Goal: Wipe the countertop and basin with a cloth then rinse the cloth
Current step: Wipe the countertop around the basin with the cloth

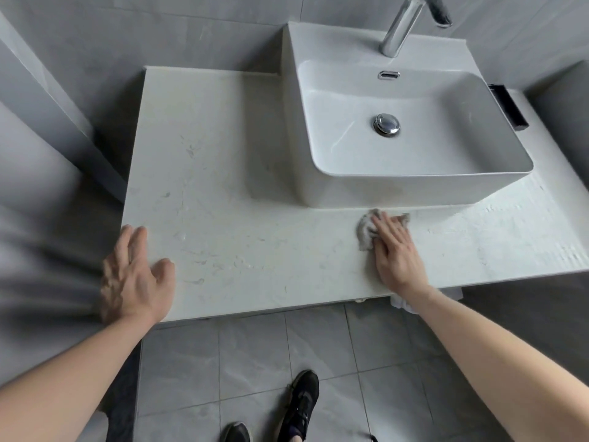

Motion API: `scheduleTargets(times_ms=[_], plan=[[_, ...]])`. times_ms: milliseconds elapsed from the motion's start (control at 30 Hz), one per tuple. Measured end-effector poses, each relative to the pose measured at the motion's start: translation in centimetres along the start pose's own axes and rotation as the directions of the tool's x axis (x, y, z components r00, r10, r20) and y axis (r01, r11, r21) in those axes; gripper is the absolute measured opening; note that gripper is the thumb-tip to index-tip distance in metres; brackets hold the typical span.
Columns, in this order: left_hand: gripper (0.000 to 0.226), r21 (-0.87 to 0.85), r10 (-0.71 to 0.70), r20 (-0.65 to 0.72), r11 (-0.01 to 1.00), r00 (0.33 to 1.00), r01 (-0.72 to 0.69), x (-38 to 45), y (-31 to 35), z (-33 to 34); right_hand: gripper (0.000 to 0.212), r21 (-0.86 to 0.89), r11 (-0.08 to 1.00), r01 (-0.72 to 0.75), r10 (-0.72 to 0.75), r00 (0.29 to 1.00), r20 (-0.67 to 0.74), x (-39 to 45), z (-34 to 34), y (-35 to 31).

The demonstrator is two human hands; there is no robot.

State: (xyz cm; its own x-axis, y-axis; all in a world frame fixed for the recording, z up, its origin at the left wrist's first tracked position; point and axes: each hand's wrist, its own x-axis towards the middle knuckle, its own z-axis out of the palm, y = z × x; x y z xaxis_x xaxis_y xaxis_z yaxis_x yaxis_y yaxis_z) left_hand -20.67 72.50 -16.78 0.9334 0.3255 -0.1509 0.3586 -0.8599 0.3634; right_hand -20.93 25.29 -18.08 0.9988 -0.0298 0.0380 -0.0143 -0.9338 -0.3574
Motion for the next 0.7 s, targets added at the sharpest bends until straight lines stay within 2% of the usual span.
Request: scheduleTargets(times_ms=[67,133,167,200,300,400,467,533,600,700], plan=[[0.07,-0.007,0.002,0.001,1.0,1.0,-0.002,0.0,0.0,0.0,0.05,0.028,0.964,-0.265,0.266,0.962,-0.062,-0.5,-1.7,3.7],[0.069,-0.012,0.01,0.003,1.0,1.0,-0.01,-0.1,0.1,0.0,0.05,0.062,0.852,-0.52,0.524,0.848,-0.081,-0.7,-3.2,6.0],[0.068,-0.015,0.008,0.005,1.0,1.0,-0.008,-0.1,0.1,0.0,0.049,0.069,0.816,-0.574,0.578,0.813,-0.073,-0.8,-3.6,6.0],[0.066,-0.02,0.002,0.006,1.0,1.0,-0.002,-0.2,0.1,0.0,0.048,0.081,0.814,-0.575,0.58,0.812,-0.064,-0.9,-3.5,5.5],[0.065,-0.022,-0.003,0.009,1.0,1.0,0.003,-0.2,0.0,0.0,0.045,0.175,0.901,-0.397,0.412,0.909,-0.059,-1.7,-2.1,1.3],[0.065,-0.018,-0.007,0.009,1.0,1.0,0.007,-0.1,0.0,-0.1,0.046,0.209,0.976,-0.06,0.069,0.997,-0.038,-2.4,0.2,-4.1],[0.065,-0.013,-0.003,0.008,1.0,1.0,0.003,-0.1,-0.1,0.0,0.047,0.203,0.967,0.154,-0.165,0.986,0.037,-2.3,1.8,-7.8],[0.067,-0.015,0.004,0.004,1.0,1.0,-0.004,0.0,-0.2,0.0,0.05,0.131,0.935,0.33,-0.346,0.929,0.128,-2.0,3.5,-10.8],[0.069,-0.014,0.013,0.003,1.0,1.0,-0.013,0.0,-0.2,0.1,0.058,0.064,0.928,0.367,-0.372,0.908,0.195,-1.6,4.6,-12.2],[0.07,-0.023,0.004,-0.004,1.0,1.0,-0.004,-0.1,0.0,0.1,0.062,-0.003,0.959,0.284,-0.279,0.943,0.181,-1.1,5.0,-11.7]])
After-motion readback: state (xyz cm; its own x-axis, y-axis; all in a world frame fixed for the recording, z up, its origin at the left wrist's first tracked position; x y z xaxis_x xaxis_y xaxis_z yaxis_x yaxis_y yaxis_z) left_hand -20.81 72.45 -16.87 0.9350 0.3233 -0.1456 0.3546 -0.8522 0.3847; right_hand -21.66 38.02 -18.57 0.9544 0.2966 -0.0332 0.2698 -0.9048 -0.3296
